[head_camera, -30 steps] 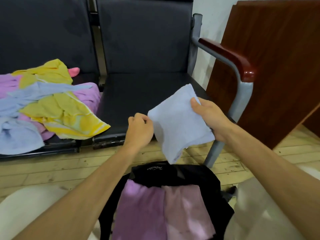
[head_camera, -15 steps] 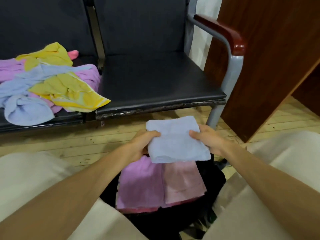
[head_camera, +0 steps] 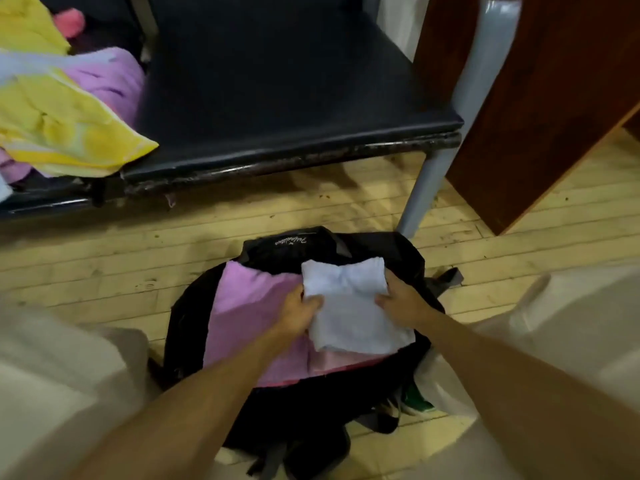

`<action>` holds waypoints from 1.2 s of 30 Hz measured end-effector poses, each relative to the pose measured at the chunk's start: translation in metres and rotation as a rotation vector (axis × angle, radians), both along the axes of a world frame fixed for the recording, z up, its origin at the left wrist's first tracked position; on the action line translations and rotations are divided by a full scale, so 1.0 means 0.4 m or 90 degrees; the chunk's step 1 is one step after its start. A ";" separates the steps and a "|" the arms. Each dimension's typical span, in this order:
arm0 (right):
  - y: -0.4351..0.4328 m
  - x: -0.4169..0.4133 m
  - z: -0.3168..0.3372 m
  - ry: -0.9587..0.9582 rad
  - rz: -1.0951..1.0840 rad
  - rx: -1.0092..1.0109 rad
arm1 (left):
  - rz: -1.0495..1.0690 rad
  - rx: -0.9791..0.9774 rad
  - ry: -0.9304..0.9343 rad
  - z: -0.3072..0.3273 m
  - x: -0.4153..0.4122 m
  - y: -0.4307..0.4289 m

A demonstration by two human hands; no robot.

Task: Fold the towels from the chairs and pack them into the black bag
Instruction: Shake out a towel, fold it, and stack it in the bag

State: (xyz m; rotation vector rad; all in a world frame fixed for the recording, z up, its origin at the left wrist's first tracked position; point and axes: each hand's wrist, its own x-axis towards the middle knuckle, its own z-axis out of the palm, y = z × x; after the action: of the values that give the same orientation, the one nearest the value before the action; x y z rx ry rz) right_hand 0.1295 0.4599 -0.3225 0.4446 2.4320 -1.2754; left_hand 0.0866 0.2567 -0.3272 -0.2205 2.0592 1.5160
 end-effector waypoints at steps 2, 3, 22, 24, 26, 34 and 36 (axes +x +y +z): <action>-0.003 0.000 -0.028 -0.021 0.020 0.022 | -0.006 -0.002 -0.012 -0.040 0.011 0.001; -0.004 -0.001 -0.041 -0.025 0.016 0.024 | -0.005 -0.007 -0.020 -0.056 0.015 0.003; -0.006 -0.050 -0.066 -0.171 -0.042 0.192 | -0.131 -0.154 -0.018 -0.064 -0.007 -0.008; -0.008 -0.056 -0.026 -0.126 -0.078 0.212 | -0.170 -0.149 0.004 -0.014 -0.026 -0.024; -0.009 -0.067 0.025 -0.075 -0.072 0.243 | -0.164 -0.160 0.039 0.053 -0.050 -0.045; -0.122 -0.185 0.290 0.056 0.053 0.092 | -0.132 -0.054 0.108 0.338 -0.136 -0.174; -0.175 -0.221 0.367 0.123 0.083 0.077 | -0.094 -0.020 0.148 0.403 -0.154 -0.207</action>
State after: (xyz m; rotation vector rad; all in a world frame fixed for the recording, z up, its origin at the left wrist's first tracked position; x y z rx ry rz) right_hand 0.0411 0.3899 -0.1756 0.1980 2.6601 -1.1690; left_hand 0.0249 0.1737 -0.1661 0.1000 2.2249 1.4775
